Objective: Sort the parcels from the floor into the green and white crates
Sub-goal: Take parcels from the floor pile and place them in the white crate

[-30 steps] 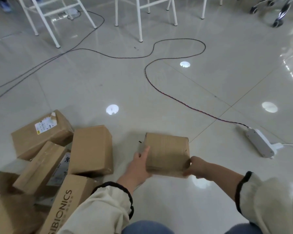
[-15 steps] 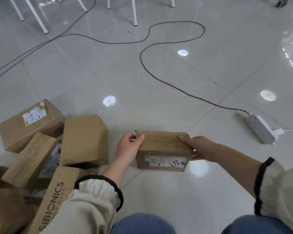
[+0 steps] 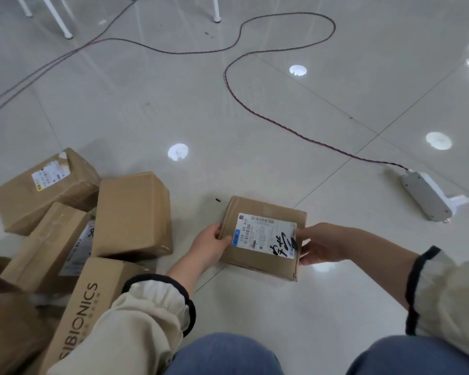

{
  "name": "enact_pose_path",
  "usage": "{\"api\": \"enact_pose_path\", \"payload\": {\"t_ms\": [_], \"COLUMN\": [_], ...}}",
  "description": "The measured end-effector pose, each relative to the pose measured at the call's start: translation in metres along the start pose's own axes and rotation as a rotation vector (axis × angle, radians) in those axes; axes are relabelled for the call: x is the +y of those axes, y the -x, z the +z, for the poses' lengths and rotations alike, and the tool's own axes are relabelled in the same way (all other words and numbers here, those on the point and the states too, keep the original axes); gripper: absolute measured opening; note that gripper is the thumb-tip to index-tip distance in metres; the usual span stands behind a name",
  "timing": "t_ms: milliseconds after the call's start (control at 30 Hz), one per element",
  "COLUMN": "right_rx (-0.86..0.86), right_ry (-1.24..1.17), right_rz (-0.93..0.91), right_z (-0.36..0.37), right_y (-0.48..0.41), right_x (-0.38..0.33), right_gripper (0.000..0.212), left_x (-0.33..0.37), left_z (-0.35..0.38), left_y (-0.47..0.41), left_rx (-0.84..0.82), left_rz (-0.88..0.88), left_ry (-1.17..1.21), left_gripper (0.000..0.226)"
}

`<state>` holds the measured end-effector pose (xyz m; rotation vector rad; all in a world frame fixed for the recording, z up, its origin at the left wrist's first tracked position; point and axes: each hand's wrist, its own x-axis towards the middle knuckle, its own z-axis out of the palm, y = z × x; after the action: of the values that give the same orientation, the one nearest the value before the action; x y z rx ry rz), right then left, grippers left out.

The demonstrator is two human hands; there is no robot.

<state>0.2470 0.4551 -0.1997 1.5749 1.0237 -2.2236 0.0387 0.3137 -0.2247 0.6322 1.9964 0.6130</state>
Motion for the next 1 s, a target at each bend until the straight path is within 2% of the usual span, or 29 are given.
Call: {"api": "enact_pose_path", "payload": {"t_ms": [100, 200, 300, 367, 467, 567, 633, 700, 767, 833, 900, 933, 1000], "right_rx": [0.035, 0.137, 0.440, 0.501, 0.433, 0.396, 0.379, 0.334, 0.224, 0.068, -0.074, -0.096, -0.033], "right_ry": [0.056, 0.278, 0.537, 0.723, 0.921, 0.978, 1.007, 1.020, 0.949, 0.778, 0.622, 0.582, 0.520], "right_rz": [0.035, 0.047, -0.179, -0.370, -0.395, -0.332, -0.279, -0.207, -0.095, 0.060, 0.150, 0.149, 0.063], "right_z": [-0.001, 0.000, -0.003, -0.001, 0.002, -0.001, -0.006, -0.011, -0.014, -0.016, -0.016, -0.017, -0.019], "right_y": [-0.002, -0.003, -0.014, -0.019, -0.025, -0.022, -0.017, -0.013, -0.010, -0.009, -0.006, -0.006, -0.009], "right_x": [0.005, 0.002, -0.002, -0.004, -0.002, -0.001, 0.000, 0.003, 0.007, 0.009, 0.010, 0.009, 0.008], "right_gripper": [0.027, 0.037, 0.062, 0.066, 0.049, 0.028, 0.030, 0.034, 0.034, 0.033, 0.034, 0.036, 0.048], "left_x": [-0.005, -0.008, -0.010, -0.008, -0.007, -0.004, -0.001, -0.002, 0.002, 0.007, 0.009, 0.009, 0.007], "left_z": [0.004, 0.003, -0.005, -0.012, -0.012, -0.005, -0.003, -0.001, 0.003, 0.008, 0.012, 0.012, 0.010], "left_y": [-0.003, -0.004, 0.001, 0.008, 0.014, 0.013, 0.011, 0.008, 0.010, 0.012, 0.015, 0.015, 0.014], "left_rx": [0.001, 0.031, 0.120, 0.046, -0.132, -0.028, 0.070, 0.098, 0.040, -0.050, -0.120, -0.118, -0.065], "left_rz": [-0.014, -0.032, -0.177, -0.359, -0.450, -0.332, -0.266, -0.204, -0.128, -0.063, -0.016, -0.015, -0.076], "left_ry": [-0.033, -0.007, -0.031, -0.055, 0.041, 0.153, 0.225, 0.293, 0.323, 0.325, 0.297, 0.264, 0.161], "left_gripper": [0.047, 0.053, 0.067, 0.067, 0.049, 0.049, 0.058, 0.064, 0.070, 0.074, 0.069, 0.064, 0.049]}}
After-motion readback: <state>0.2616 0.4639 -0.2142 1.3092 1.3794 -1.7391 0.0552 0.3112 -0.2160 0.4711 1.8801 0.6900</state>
